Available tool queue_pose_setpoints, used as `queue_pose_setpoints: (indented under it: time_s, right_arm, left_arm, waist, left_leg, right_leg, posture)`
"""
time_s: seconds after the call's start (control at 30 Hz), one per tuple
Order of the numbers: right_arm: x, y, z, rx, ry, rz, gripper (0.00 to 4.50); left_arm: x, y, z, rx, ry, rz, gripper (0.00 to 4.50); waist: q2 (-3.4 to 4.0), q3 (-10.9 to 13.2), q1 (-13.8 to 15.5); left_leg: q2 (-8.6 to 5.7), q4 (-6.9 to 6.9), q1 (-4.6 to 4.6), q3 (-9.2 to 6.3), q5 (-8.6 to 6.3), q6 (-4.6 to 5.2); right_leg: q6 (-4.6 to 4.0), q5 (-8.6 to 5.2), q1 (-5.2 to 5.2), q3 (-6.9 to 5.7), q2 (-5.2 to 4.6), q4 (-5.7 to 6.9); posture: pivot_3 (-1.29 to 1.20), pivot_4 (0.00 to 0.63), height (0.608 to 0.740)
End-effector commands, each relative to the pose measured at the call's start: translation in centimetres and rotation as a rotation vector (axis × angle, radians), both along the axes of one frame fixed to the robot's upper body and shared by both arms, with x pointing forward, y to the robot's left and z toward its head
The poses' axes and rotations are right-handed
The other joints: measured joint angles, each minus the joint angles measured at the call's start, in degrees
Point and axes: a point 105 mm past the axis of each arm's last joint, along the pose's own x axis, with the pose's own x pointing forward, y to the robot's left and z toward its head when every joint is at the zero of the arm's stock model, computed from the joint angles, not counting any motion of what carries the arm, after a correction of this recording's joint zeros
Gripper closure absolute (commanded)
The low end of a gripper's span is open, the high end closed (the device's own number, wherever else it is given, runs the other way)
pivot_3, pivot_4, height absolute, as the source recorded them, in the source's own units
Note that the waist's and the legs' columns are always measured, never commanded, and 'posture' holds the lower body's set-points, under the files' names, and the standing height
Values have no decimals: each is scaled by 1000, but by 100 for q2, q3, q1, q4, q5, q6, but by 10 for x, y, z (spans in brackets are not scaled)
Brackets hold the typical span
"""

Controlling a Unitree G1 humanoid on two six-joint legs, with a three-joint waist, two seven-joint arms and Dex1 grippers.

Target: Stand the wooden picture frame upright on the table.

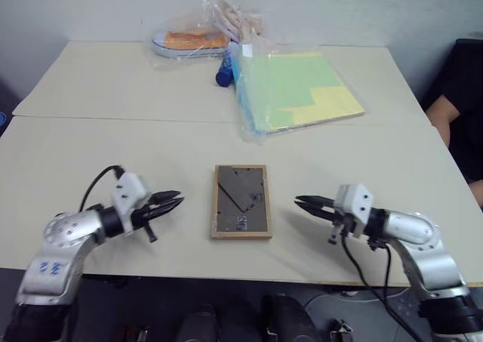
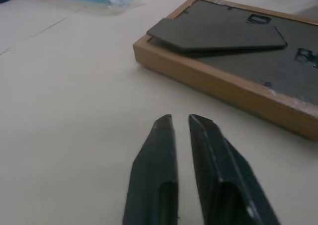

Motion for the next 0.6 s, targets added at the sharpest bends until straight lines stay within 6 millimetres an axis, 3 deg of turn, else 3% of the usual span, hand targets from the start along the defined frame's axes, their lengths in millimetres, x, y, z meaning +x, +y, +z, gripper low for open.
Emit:
queue_pose_setpoints:
  time_s: [0.03, 0.17, 0.37, 0.5, 0.6]
  right_arm:
    - [8, 5, -2, -35, -39, -29, 4500]
    - [11, 18, -5, -31, -25, -20, 4500]
    - [-1, 33, -9, -43, -7, 48, 4500]
    - [-1, 32, -7, -47, -17, 23, 4500]
    - [3, 17, -6, -73, -23, -21, 4500]
  left_arm:
    - [8, -16, -12, 14, 42, -22, 4462]
    - [11, -39, -24, 23, 68, -82, 4462]
    - [11, -64, -23, 3, 63, -133, 4462]
    - [11, -61, -26, 8, 69, -110, 4462]
    - [10, -38, -24, 1, 106, -30, 4462]
  waist:
    - [0, 0, -9]
    - [-1, 0, 1]
    - [-1, 0, 35]
    - [-1, 0, 80]
    - [-1, 0, 82]
  left_leg:
    - [0, 12, -13, 0, 0, 1]
    - [0, 57, -60, -5, -3, 6]
    - [-1, 69, -61, -9, -4, 7]
    - [-1, 71, -61, -10, -4, 7]
    - [-1, 76, -61, -10, -4, 7]
  right_leg:
    - [1, 0, -8, -1, 2, 5]
    - [6, 3, -43, -6, 0, 29]
    - [6, 3, -42, -6, -1, 39]
    - [6, 3, -41, -5, -2, 39]
    - [6, 3, -41, -5, -1, 42]
  posture:
    - [0, 150, 740]
    - [0, 150, 740]
    - [0, 150, 740]
    - [0, 150, 740]
    - [0, 150, 740]
